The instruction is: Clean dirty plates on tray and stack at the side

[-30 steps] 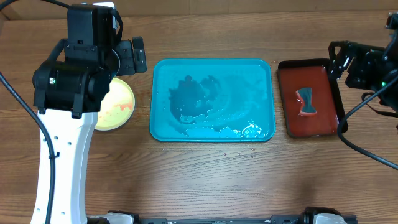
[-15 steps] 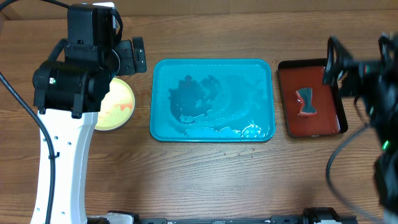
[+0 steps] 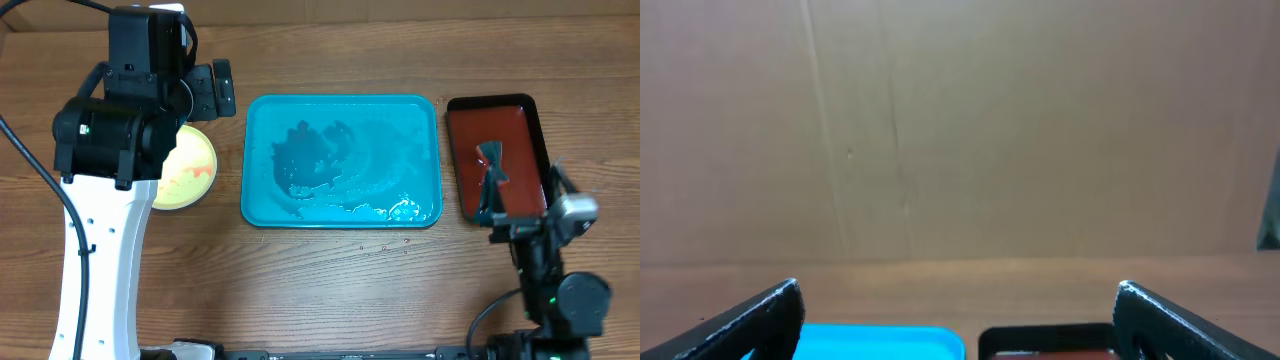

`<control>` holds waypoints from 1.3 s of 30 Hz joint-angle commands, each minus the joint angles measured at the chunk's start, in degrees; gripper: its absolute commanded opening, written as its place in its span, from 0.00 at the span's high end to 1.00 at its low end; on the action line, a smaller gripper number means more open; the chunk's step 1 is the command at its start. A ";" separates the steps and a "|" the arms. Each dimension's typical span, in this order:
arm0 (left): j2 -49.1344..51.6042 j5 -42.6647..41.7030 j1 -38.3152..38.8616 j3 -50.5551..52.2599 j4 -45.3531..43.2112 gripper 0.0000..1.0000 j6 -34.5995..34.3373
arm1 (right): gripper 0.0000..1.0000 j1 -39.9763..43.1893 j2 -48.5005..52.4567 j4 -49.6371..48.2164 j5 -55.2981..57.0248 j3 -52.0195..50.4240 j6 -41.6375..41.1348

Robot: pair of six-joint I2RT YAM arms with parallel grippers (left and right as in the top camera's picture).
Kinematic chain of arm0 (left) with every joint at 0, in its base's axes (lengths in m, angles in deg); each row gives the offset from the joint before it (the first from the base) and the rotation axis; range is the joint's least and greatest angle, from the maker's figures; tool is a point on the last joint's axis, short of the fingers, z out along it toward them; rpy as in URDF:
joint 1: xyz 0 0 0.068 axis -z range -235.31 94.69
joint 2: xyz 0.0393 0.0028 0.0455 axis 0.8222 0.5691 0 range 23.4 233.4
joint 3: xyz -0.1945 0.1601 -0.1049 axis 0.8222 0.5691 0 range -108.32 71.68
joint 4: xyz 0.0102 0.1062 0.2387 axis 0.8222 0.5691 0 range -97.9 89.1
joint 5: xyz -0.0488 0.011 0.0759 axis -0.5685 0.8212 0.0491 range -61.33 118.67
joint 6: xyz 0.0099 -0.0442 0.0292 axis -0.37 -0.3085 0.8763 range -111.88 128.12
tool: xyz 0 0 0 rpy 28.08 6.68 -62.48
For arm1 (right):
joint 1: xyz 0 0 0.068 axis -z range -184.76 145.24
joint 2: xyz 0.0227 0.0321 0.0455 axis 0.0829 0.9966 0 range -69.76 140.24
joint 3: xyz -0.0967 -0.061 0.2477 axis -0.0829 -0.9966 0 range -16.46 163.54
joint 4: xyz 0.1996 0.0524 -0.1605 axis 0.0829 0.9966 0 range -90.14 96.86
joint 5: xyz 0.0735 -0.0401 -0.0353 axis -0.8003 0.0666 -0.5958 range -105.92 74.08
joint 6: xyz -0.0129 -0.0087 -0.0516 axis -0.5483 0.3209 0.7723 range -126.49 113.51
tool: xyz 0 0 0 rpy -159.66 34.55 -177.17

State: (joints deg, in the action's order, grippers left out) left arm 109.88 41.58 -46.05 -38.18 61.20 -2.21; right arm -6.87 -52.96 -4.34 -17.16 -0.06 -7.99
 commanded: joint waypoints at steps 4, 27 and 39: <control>0.33 0.59 -0.22 -0.48 -0.07 0.00 0.02 | 0.00 -2.23 -9.57 -4.20 0.79 -11.15 -0.15; 0.33 0.59 -0.22 -0.48 -0.07 0.00 0.02 | 0.00 -2.45 -16.68 9.05 0.11 -15.96 -0.20; 0.33 0.59 -0.22 -0.48 -0.07 0.00 0.02 | 0.00 -2.43 -16.63 9.03 0.11 -15.96 -0.17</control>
State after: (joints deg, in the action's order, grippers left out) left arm 109.88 41.58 -46.05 -38.18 61.18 -2.21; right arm -8.92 -69.02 4.99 -17.00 -15.40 -7.99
